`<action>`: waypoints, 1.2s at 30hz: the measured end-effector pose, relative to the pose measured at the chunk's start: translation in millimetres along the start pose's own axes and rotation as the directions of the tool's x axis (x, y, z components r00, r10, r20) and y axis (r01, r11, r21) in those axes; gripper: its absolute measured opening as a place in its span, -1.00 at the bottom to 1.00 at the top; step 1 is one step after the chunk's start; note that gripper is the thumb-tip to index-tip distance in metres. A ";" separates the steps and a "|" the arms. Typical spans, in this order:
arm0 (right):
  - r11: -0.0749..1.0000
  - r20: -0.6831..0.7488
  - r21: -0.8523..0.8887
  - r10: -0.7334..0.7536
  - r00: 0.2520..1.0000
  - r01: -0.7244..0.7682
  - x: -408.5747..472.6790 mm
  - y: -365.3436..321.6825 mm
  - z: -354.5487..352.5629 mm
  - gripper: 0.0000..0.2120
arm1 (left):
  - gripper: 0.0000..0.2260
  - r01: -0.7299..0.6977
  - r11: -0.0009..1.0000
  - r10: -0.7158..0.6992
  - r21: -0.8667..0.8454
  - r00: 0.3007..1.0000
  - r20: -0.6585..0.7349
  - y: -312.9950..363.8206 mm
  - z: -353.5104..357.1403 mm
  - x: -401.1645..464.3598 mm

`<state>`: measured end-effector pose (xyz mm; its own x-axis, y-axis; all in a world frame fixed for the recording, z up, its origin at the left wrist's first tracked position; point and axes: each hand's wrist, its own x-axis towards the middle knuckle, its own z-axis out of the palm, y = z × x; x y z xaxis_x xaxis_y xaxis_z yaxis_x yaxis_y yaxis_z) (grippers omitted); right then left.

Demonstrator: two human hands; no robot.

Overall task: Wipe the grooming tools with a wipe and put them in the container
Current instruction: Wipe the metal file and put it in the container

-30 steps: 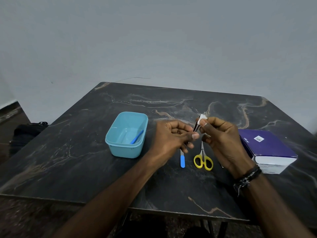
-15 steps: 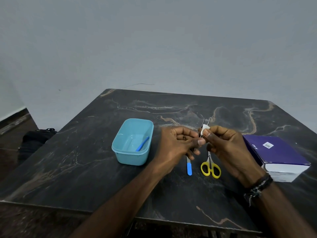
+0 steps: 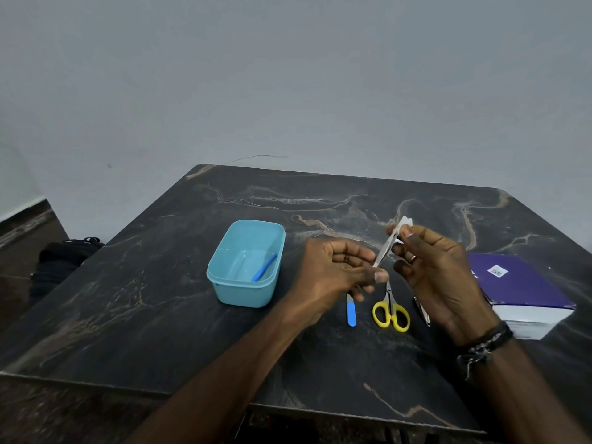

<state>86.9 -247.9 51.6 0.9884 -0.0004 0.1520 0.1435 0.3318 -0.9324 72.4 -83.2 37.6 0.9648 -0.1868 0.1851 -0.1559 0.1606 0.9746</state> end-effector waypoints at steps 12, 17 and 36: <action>0.932 -0.001 -0.332 -0.156 0.988 0.147 -5.4 2.5 7.2 -0.89 | -0.79 -0.040 0.999 0.040 0.004 0.986 -0.164 -1.6 -1.8 2.5; 0.919 0.015 -0.368 -0.144 0.989 0.139 -7.1 3.4 9.7 -0.97 | -0.77 -0.061 0.997 0.067 0.039 0.985 -0.161 -2.0 -0.7 1.9; 0.946 0.048 -0.299 -0.113 0.992 0.122 -9.4 0.7 11.0 -0.83 | -0.78 -0.076 0.996 0.084 0.056 0.982 -0.167 -1.2 -0.7 1.0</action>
<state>77.2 -237.3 53.2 0.9622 0.0072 0.2722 0.2718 0.0317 -0.9618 73.7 -82.9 36.5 0.9700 -0.0077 0.2430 -0.2403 0.1203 0.9632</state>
